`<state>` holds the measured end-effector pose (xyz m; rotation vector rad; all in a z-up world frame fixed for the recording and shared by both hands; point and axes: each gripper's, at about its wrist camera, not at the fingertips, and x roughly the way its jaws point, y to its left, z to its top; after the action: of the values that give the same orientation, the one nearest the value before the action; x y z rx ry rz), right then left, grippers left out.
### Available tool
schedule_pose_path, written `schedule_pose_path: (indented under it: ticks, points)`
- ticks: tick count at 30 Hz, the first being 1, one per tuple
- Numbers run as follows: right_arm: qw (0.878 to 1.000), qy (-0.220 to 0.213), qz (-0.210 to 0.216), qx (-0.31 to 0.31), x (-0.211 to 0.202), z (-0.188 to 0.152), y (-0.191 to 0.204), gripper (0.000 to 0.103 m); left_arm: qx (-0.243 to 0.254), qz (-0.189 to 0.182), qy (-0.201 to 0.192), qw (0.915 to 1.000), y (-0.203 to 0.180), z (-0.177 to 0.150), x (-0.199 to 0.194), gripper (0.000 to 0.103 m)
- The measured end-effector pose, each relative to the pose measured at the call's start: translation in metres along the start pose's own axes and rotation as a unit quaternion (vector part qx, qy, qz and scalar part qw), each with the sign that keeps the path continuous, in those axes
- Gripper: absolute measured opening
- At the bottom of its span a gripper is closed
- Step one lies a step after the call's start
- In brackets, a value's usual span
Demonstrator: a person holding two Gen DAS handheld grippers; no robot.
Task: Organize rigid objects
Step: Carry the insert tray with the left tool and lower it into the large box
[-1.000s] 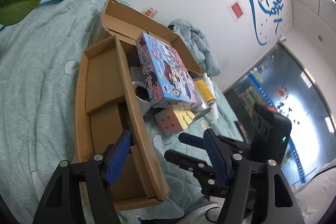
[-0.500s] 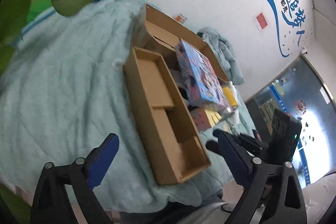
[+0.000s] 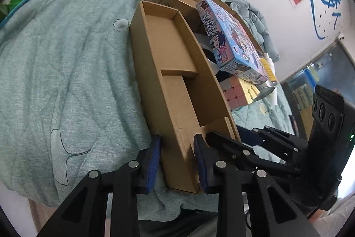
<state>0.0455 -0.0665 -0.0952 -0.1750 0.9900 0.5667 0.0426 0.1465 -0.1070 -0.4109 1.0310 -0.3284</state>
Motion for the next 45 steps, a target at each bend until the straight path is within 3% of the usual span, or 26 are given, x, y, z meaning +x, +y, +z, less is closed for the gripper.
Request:
schedule_pose_path:
  ticks: [4,9,17,22,26,29,32,38,40,45]
  points:
    - [1.0,-0.007,-0.02,-0.007,0.003,0.0,0.007,0.022,0.006,0.021,-0.001,0.9998,-0.009,-0.001,0.001,0.026]
    - [1.0,-0.007,0.004,0.003,0.0,-0.003,-0.001,0.021,0.007,0.048,-0.016,0.9987,-0.017,-0.006,-0.017,0.025]
    - [0.996,-0.084,0.024,-0.003,-0.034,0.016,0.005,0.02,0.042,0.092,-0.098,0.99,-0.052,0.016,-0.071,0.024]
    - [0.988,-0.153,0.02,0.0,-0.065,0.062,-0.012,0.019,0.1,0.101,-0.158,0.9771,-0.094,0.075,-0.095,0.024]
    - [0.978,-0.21,-0.008,0.012,-0.089,0.122,-0.044,0.017,0.135,0.088,-0.19,0.9684,-0.133,0.151,-0.098,0.024]
    - [0.976,-0.213,-0.007,0.044,-0.102,0.178,-0.077,0.017,0.149,0.077,-0.205,0.9642,-0.155,0.206,-0.102,0.024]
    - [0.973,-0.221,-0.015,0.061,-0.107,0.211,-0.101,0.017,0.164,0.076,-0.202,0.9625,-0.174,0.251,-0.096,0.024]
    - [0.978,-0.19,-0.031,0.079,-0.085,0.264,-0.14,0.017,0.159,0.085,-0.163,0.9701,-0.187,0.326,-0.056,0.023]
    - [0.981,-0.174,-0.029,0.085,-0.072,0.267,-0.146,0.017,0.151,0.088,-0.147,0.9736,-0.184,0.344,-0.035,0.023]
    - [0.988,-0.111,-0.006,0.11,-0.021,0.278,-0.166,0.018,0.131,0.099,-0.106,0.9808,-0.159,0.361,0.017,0.022]
